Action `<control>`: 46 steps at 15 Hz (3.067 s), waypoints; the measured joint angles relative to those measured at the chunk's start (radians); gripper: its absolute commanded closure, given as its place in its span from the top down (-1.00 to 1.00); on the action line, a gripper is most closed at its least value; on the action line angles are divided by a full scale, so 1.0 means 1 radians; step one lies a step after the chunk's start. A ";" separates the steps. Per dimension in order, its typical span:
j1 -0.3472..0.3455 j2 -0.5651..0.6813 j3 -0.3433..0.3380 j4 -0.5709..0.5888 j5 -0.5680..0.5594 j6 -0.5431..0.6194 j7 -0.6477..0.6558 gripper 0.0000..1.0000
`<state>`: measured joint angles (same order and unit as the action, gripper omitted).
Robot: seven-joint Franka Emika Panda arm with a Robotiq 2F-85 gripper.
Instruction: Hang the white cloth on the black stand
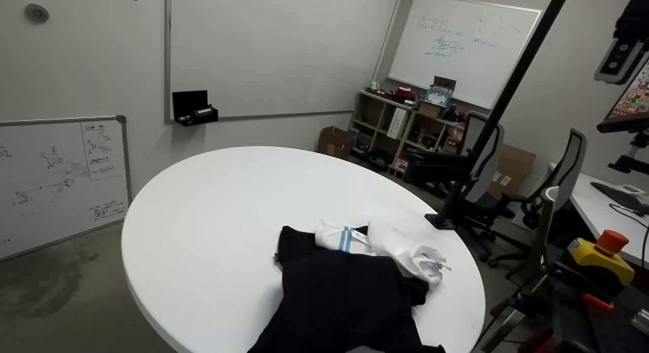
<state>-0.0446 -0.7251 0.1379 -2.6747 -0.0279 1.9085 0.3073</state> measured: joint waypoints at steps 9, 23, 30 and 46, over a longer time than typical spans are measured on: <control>0.000 0.000 0.000 0.000 0.000 0.000 0.000 1.00; -0.087 0.183 -0.055 0.018 -0.118 0.251 -0.011 1.00; -0.121 0.357 -0.054 0.008 -0.122 0.419 0.181 1.00; -0.250 0.765 -0.038 -0.001 -0.771 0.960 1.184 1.00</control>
<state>-0.2949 0.0400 0.1001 -2.6754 -0.7988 2.8684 1.4917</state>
